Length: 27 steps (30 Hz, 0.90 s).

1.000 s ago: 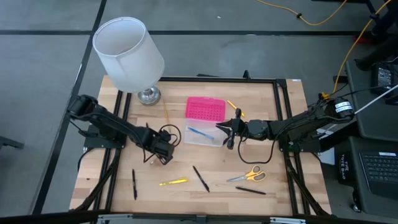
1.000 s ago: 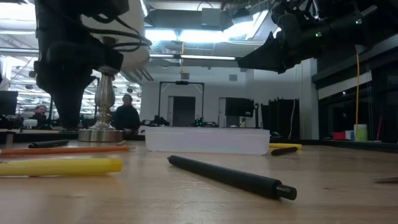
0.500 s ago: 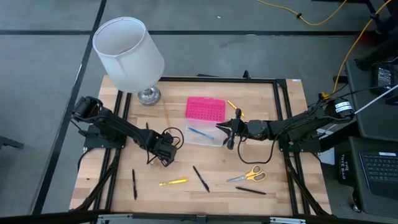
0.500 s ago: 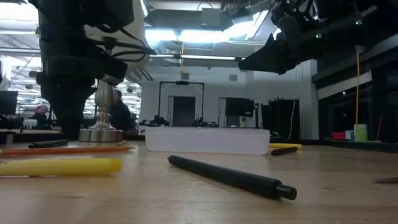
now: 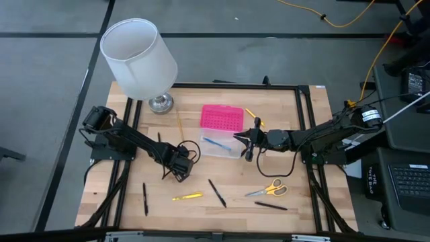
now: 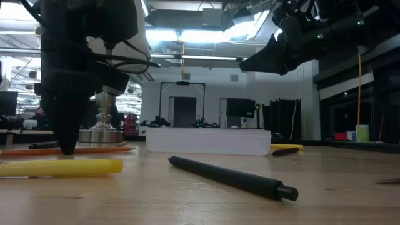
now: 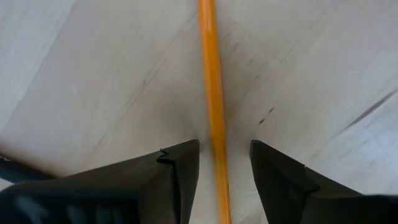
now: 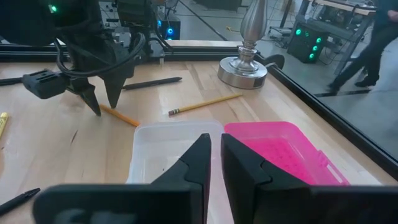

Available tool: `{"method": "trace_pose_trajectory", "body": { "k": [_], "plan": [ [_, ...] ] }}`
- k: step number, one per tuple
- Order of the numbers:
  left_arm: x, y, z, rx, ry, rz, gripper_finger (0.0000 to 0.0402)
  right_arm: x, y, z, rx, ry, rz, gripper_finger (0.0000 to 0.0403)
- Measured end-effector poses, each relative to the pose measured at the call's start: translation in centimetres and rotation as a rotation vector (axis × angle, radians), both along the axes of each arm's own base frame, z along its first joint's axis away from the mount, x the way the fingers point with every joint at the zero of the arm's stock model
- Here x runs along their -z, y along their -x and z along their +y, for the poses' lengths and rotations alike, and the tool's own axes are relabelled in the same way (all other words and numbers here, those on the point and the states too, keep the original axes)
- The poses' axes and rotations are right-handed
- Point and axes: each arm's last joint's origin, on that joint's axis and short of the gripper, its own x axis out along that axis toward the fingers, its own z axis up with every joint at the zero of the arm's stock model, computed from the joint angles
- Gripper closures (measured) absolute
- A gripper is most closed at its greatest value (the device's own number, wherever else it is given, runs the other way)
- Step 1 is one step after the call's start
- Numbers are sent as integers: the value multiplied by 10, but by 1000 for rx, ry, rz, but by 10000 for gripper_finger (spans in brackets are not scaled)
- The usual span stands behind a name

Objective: Pick & place school supplies into a supply box
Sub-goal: Put the orange pencil into the transparent supply box

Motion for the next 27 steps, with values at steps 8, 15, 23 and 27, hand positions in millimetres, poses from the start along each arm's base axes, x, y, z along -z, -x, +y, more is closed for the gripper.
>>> {"method": "trace_pose_trajectory", "body": {
  "k": [8,15,23,27],
  "plan": [
    [0,0,0,22,13,6,263,0,0,0,0,0,0,359],
    [1,0,0,15,0,2,264,0,0,0,0,0,0,359],
    [1,-1,0,38,-6,-3,310,0,0,0,0,0,0,359],
    [1,-1,0,47,-4,-1,341,0,0,0,0,0,0,359]
  ]
}}
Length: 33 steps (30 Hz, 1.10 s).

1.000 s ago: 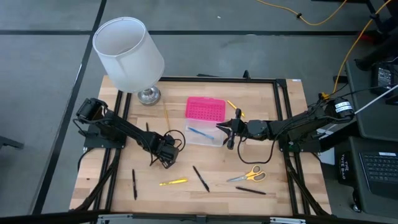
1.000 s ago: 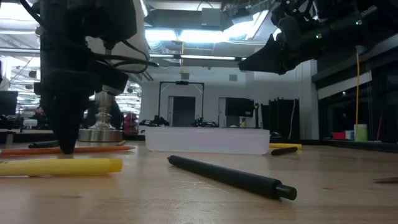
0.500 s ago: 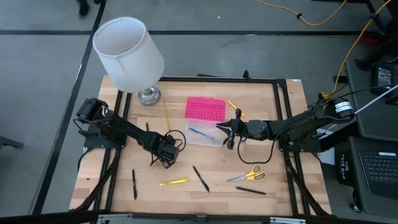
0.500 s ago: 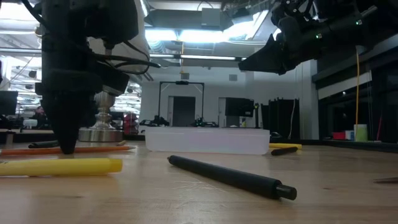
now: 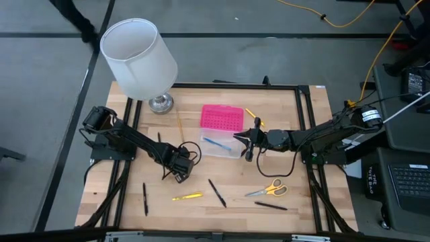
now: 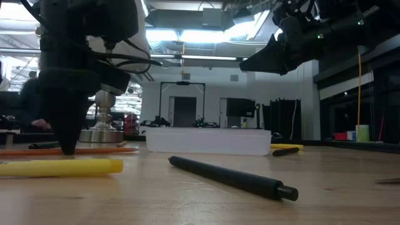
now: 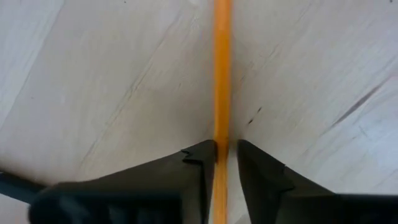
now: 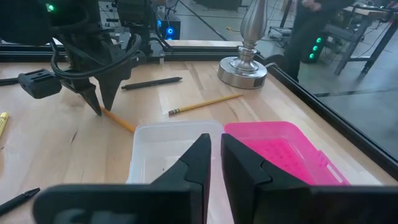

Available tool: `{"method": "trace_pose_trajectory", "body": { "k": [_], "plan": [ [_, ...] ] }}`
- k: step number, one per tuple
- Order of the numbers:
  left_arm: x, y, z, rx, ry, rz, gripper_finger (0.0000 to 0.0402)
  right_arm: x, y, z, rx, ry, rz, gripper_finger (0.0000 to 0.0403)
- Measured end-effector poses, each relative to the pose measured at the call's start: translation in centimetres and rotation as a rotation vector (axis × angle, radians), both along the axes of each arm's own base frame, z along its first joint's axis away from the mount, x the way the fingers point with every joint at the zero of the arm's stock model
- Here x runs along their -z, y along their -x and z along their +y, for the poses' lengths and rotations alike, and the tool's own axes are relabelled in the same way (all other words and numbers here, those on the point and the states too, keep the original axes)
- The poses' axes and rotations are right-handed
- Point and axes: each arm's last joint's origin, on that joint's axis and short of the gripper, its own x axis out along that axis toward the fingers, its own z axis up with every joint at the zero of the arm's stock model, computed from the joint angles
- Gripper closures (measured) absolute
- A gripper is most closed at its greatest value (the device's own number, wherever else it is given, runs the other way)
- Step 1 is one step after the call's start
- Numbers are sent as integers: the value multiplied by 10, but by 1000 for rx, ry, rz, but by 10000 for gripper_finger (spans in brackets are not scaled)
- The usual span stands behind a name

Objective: Pick & place school supplies into a supply box
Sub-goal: Put the orange pencil into the transparent supply box

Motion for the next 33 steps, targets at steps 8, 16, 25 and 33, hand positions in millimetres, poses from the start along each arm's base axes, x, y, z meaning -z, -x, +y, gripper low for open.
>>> {"method": "trace_pose_trajectory", "body": {
  "k": [8,16,25,33],
  "plan": [
    [0,1,0,10,-7,5,378,0,0,0,0,0,0,359],
    [0,1,0,22,9,12,383,0,0,0,0,0,0,359],
    [-19,7,1,76,34,-42,383,0,0,0,0,0,0,359],
    [-53,20,3,224,45,-152,384,1,0,0,0,1,7,359]
  ]
}}
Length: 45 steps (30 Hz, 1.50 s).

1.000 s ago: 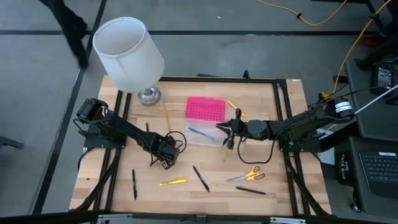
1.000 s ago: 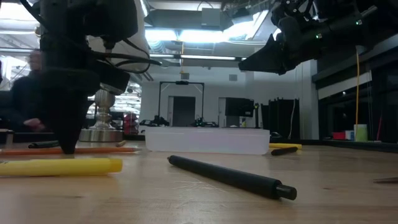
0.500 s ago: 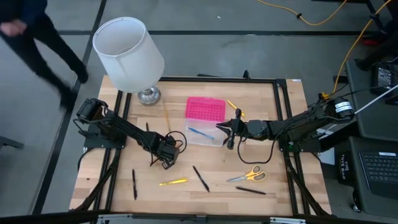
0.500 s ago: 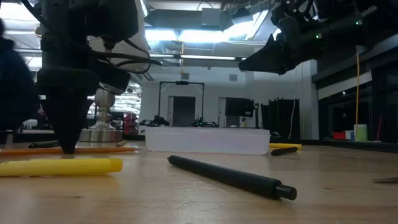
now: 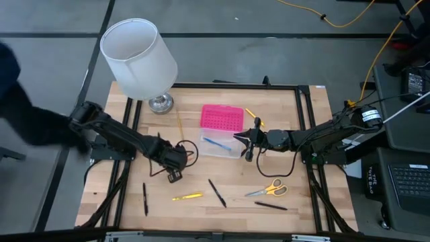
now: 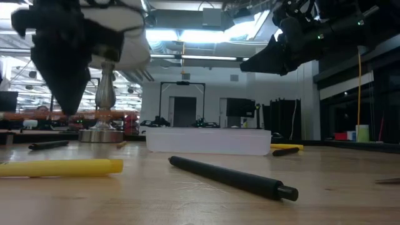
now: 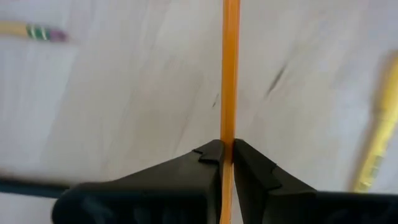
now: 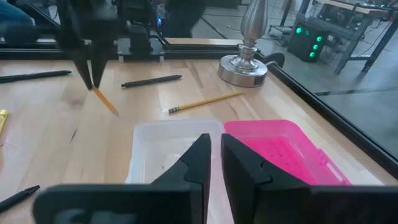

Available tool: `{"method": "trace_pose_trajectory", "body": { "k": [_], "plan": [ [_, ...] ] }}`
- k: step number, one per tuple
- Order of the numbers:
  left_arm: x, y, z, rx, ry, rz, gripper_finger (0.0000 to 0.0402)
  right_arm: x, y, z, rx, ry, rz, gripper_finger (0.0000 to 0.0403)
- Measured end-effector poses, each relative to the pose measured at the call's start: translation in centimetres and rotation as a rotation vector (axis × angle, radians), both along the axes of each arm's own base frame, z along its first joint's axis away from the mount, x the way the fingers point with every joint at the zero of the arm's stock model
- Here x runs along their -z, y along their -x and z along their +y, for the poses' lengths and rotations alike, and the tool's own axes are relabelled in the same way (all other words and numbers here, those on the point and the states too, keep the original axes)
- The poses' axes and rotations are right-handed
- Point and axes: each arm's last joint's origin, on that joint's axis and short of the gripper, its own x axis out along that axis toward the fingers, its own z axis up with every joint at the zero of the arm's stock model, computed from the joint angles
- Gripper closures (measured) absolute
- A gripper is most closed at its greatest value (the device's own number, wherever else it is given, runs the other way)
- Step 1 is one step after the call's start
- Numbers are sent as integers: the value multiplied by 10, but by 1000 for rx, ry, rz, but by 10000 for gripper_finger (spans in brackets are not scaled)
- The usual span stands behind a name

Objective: Pick & place school supplies into a supply box
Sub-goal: Put the orange pencil into the transparent supply box

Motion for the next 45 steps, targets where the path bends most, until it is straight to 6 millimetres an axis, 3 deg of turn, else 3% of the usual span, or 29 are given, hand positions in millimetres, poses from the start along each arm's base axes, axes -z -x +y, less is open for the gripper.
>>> {"method": "trace_pose_trajectory", "body": {
  "k": [11,19,27,37,45],
  "plan": [
    [-48,16,9,220,-110,-275,384,0,0,0,0,0,0,359],
    [-73,14,17,399,-186,-490,384,0,0,0,0,-2,-1,359],
    [-54,3,38,490,-103,-667,384,0,0,0,0,-4,-5,359],
    [-60,-3,54,550,-207,-754,384,0,0,0,0,-7,-6,359],
    [-64,-6,62,438,-240,-778,384,0,0,0,-1,-7,-6,359]
  ]
}}
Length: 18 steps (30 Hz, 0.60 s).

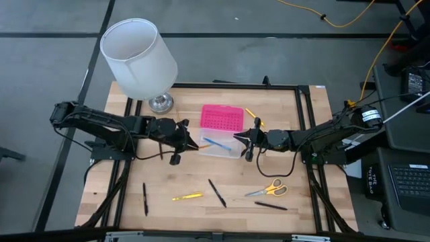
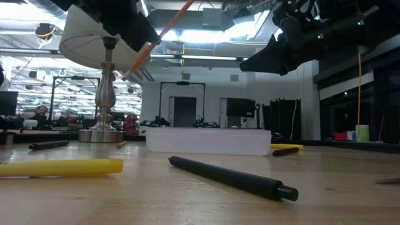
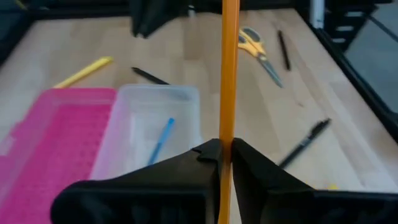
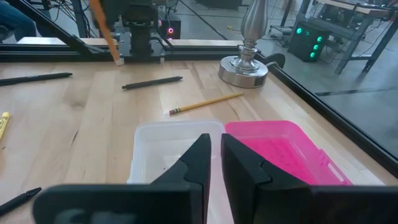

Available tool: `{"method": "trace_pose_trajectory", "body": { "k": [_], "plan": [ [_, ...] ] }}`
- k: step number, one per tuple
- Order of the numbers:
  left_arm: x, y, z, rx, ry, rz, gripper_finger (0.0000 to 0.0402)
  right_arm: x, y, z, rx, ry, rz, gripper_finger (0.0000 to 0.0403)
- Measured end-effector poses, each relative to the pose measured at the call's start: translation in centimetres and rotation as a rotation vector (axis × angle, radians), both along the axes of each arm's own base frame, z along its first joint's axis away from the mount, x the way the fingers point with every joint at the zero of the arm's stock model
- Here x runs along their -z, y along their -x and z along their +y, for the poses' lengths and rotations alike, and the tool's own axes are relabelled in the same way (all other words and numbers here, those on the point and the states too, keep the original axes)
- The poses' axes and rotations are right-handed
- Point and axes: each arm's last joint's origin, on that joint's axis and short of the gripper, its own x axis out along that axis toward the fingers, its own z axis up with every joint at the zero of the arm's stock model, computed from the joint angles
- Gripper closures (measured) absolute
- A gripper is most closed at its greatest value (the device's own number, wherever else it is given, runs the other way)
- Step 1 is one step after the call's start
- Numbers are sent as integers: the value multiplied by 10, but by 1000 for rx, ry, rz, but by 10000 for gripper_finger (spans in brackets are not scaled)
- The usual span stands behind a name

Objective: Pick & place school supplies into a supply box
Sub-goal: Put the orange pencil into the transparent supply box

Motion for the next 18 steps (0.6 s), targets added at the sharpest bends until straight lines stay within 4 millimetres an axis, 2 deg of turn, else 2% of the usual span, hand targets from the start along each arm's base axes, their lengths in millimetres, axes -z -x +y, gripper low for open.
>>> {"method": "trace_pose_trajectory", "body": {
  "k": [8,14,18],
  "plan": [
    [-5,-11,-1,39,-91,-116,384,0,0,0,0,2,1,359],
    [9,-26,4,23,-97,-92,384,-7,4,-1,-2,8,-14,359],
    [12,-45,11,-7,-100,-58,384,-14,10,-1,0,-2,-14,359]
  ]
}}
